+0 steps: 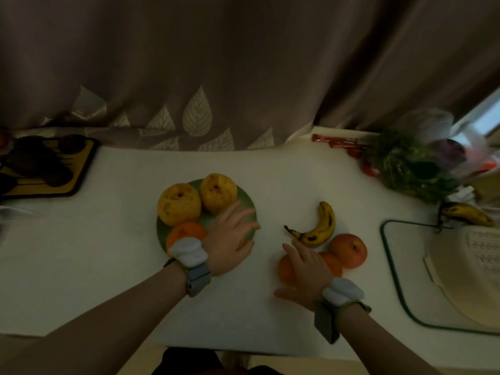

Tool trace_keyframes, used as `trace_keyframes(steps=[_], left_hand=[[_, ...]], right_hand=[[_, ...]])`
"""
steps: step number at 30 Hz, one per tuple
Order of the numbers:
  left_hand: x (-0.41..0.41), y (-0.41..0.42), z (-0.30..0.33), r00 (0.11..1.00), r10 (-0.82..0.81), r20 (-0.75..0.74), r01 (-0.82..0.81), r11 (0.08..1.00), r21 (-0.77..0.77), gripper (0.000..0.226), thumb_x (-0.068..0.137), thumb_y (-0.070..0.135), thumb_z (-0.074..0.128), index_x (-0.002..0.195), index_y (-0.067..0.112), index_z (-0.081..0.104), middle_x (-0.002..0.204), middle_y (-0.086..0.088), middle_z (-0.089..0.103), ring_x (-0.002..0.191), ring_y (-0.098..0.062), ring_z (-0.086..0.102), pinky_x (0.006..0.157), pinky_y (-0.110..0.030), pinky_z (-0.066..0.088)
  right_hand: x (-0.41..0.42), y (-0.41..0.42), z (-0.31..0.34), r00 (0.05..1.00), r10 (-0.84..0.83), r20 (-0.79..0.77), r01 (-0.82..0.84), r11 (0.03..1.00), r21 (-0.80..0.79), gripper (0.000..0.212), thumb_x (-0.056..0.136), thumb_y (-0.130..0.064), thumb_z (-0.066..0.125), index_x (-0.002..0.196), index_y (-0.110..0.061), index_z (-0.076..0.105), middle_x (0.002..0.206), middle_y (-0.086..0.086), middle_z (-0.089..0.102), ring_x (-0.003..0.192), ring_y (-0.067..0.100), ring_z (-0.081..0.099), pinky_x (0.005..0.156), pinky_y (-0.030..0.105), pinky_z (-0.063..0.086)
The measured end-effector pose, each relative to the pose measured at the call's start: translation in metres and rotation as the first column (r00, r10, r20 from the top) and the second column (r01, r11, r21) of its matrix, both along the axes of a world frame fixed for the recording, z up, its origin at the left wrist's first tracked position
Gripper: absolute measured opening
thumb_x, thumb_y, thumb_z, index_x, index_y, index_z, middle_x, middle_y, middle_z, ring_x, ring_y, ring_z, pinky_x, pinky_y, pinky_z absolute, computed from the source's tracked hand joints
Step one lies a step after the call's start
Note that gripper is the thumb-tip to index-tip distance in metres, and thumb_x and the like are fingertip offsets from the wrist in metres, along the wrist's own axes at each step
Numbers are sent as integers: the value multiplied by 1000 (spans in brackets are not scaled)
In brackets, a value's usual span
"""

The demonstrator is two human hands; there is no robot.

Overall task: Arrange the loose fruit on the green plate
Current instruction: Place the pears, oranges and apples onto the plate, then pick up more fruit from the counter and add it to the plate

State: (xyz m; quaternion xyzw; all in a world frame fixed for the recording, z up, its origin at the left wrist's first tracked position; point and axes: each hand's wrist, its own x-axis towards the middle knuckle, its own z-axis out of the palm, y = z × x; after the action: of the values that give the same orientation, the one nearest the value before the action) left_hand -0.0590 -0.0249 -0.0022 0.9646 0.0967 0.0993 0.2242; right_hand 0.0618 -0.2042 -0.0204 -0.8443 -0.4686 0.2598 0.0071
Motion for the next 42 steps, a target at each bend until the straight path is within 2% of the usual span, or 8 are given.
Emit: trace_keyframes(steps=[6,10,13,19,29,32,35,42], left_hand=[[2,-16,-7,996,-3,-85,-2,998,-67,36,77,37,41,105,20,57,125,-17,59,117,-43,51,88,-56,44],[-2,-24,-4,996,82,-27,-86,975,-203,60,77,51,29,121,19,53,142,-4,42,121,-19,42,95,-27,25],[-2,-30,-2,997,82,-8,-82,967,-240,53,82,48,34,123,20,50,143,-1,40,118,-7,35,94,-21,21],[-5,-30,-12,997,75,-26,-79,968,-239,61,77,51,29,125,19,49,141,-4,42,114,-2,28,96,-18,19],[-7,-24,-20,993,61,-104,-80,978,-191,67,74,51,26,123,13,52,138,-9,44,125,-24,39,99,-25,21],[-7,-19,-18,995,38,-93,-45,996,-71,50,78,40,36,113,11,58,124,-15,57,111,-29,51,94,-34,35],[-7,-15,-21,995,10,-100,-9,1000,8,35,77,31,43,104,14,57,109,-16,65,93,-33,63,84,-46,46],[-1,-9,-34,981,10,-192,27,981,192,41,69,38,42,100,15,56,97,-12,70,87,-30,67,83,-42,51]], right_hand=[[9,-10,0,998,22,53,-21,1000,-8,84,79,-36,60,144,-23,7,150,8,28,139,25,27,119,36,5],[5,-4,12,847,-299,-439,442,855,271,73,71,-33,75,130,-31,31,123,-1,46,120,23,48,97,31,40],[1,4,22,634,-250,-732,640,701,315,64,73,-18,74,122,-30,36,115,-4,45,100,12,53,78,18,45],[-1,12,6,912,-222,-346,314,919,238,84,68,-36,76,136,-24,27,134,3,44,121,24,48,100,35,42],[10,0,-5,993,53,106,-70,985,156,92,68,-66,51,143,-22,20,145,8,39,137,31,32,115,52,10],[43,-24,5,958,-202,204,130,938,321,80,70,-69,31,134,-21,40,143,12,44,137,35,33,113,56,14],[75,-42,5,891,-408,201,389,912,128,67,85,-56,40,141,-22,24,153,11,23,142,34,17,116,49,12],[89,-39,-8,816,-568,-105,577,809,109,63,85,-44,54,138,-24,27,147,14,27,121,42,43,103,51,39]])
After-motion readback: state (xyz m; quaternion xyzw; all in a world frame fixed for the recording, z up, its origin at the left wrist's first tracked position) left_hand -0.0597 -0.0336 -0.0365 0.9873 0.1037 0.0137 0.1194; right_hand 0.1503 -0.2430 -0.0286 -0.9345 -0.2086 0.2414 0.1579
